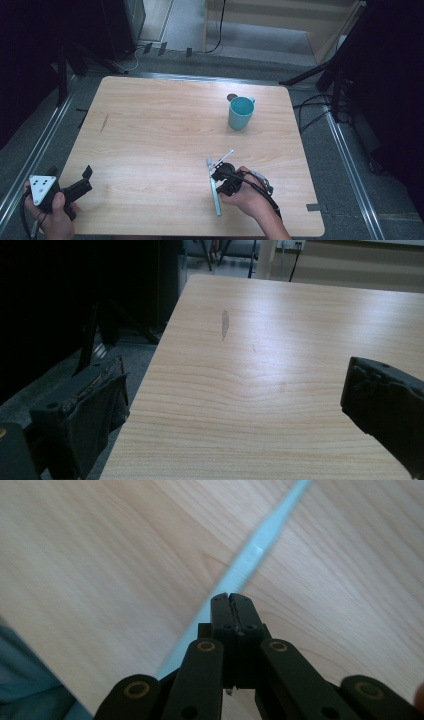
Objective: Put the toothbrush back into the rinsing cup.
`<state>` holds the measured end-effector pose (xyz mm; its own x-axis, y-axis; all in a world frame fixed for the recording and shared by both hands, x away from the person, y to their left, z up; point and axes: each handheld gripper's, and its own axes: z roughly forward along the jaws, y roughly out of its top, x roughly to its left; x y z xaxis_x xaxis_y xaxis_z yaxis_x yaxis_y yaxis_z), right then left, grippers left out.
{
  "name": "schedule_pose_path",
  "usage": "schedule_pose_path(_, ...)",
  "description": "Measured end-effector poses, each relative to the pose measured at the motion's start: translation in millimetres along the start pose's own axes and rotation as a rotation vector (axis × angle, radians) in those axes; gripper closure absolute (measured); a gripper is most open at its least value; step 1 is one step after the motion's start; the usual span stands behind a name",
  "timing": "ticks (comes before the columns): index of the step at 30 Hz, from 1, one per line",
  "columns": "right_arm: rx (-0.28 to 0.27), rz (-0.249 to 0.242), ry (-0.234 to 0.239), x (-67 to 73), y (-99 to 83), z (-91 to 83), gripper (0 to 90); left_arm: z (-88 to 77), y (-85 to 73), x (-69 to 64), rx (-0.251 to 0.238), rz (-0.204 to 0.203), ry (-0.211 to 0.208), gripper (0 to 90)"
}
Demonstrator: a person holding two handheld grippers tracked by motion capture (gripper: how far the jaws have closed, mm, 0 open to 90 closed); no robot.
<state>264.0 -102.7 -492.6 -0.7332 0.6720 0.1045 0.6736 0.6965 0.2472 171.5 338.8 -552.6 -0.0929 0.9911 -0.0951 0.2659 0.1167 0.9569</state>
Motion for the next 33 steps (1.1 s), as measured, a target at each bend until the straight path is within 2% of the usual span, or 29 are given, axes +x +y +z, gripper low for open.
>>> schedule_pose_path(2, 0.005, -0.010, 0.035, 6.1, 2.5, 1.8, 90.0, 0.0, 0.0, 0.2, 0.000, -0.002, -0.001, 0.0)
schedule_pose_path(4, 0.021, -0.020, 0.046, 11.2, 4.6, 5.8, 90.0, 0.0, 0.0, 0.3, 0.000, -0.002, -0.001, 0.0)
schedule_pose_path(8, 0.037, -0.038, 0.097, 17.8, 6.4, 15.3, 90.0, 0.1, 0.0, 0.8, -0.002, -0.008, -0.005, 0.0)
schedule_pose_path(11, 0.069, -0.042, 0.076, 18.1, 5.5, 22.2, 90.0, 0.1, 0.0, 0.9, -0.003, -0.010, -0.006, 0.0)
schedule_pose_path(13, 0.070, -0.027, 0.082, 13.7, 4.3, 21.7, 90.0, 0.2, 0.0, 0.9, -0.002, -0.010, -0.005, 0.0)
schedule_pose_path(18, 0.086, 0.014, 0.047, -4.9, -2.7, 16.0, 90.0, 0.1, 0.0, 0.6, 0.000, -0.006, -0.003, 0.0)
schedule_pose_path(21, 0.077, 0.039, 0.023, -16.8, -7.8, 10.4, 90.0, 0.1, 0.1, 0.5, 0.001, -0.005, -0.001, 0.0)
schedule_pose_path(25, 0.034, 0.047, -0.003, -26.5, -9.7, -1.7, 89.1, 0.2, 0.1, 0.0, 0.002, 0.000, 0.000, 0.0)
schedule_pose_path(30, 0.003, 0.018, -0.040, -28.2, -3.7, -8.7, 75.5, 0.1, 0.0, 0.0, 0.000, 0.000, -0.001, 0.0)
schedule_pose_path(33, -0.002, 0.028, -0.060, -27.8, 2.0, -7.4, 65.9, 0.1, 0.1, 0.1, 0.001, -0.002, -0.002, 0.0)
